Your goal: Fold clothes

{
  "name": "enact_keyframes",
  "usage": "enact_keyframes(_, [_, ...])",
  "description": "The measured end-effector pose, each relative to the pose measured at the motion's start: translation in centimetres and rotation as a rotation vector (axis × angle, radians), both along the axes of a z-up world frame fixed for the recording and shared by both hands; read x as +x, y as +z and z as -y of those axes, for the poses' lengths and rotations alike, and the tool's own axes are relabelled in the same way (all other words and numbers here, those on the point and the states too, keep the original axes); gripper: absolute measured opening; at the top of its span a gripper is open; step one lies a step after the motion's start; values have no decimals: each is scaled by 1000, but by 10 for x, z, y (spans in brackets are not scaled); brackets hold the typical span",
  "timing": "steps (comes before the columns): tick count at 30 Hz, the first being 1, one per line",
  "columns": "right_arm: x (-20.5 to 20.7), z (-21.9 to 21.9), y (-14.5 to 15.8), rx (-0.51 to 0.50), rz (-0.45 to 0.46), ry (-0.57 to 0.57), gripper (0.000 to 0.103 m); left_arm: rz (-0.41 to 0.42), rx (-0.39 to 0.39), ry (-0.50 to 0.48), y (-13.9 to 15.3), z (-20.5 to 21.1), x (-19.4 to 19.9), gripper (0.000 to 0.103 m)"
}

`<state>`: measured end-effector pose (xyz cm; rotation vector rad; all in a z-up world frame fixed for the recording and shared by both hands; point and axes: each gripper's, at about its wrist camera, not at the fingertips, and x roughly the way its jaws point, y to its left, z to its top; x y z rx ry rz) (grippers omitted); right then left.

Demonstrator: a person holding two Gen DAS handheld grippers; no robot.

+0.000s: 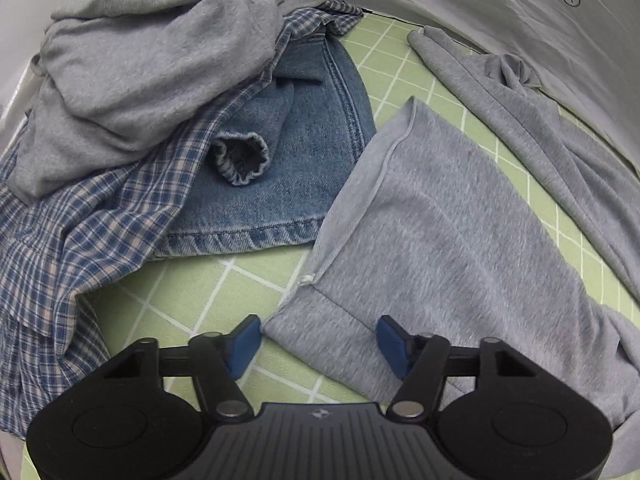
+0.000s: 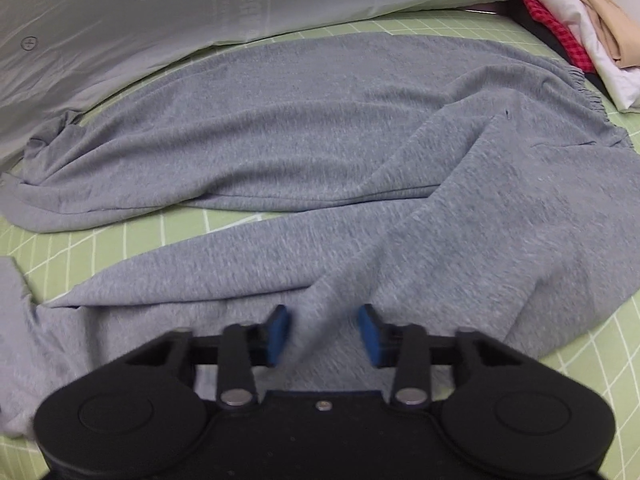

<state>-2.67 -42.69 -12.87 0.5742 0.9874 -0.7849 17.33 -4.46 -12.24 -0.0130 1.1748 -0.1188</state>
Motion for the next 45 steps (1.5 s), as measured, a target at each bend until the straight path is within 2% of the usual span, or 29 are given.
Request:
enact_keyframes(1, [-3, 0, 1, 1, 19, 11, 16, 10, -8, 7, 4, -3, -5, 26])
enact_keyframes(2, [-6, -1, 3, 2, 35, 16, 7, 20, -16, 15, 8, -7, -10, 10])
enact_keyframes(3, [-10, -2, 6, 2, 53, 18, 5, 30, -24, 22, 12, -10, -16, 3])
enact_keyframes(13, [-80, -25, 47, -87, 235, 93, 1, 129, -103, 97, 50, -43, -68, 3])
enact_keyframes(22, [-156, -35, 68, -101, 299, 134, 1, 171, -69, 265, 75, -90, -158, 3])
enact_keyframes(28, [-170, -28, 94, -143, 338, 203, 1, 229, -61, 312, 102, -84, -181, 3])
enact_keyframes(32, [-161, -17, 107, -165, 373, 224, 1, 285, -53, 292, 118, -66, -168, 3])
enact_keyframes(37, [-124, 11, 114, -186, 410, 249, 1, 319, -66, 252, 126, -38, -121, 3])
enact_keyframes(41, [-70, 41, 113, -203, 432, 271, 1, 342, -89, 218, 122, -8, -58, 3])
enact_keyframes(45, [4, 88, 104, -212, 452, 185, 2, 351, -139, 200, 111, 30, 23, 5])
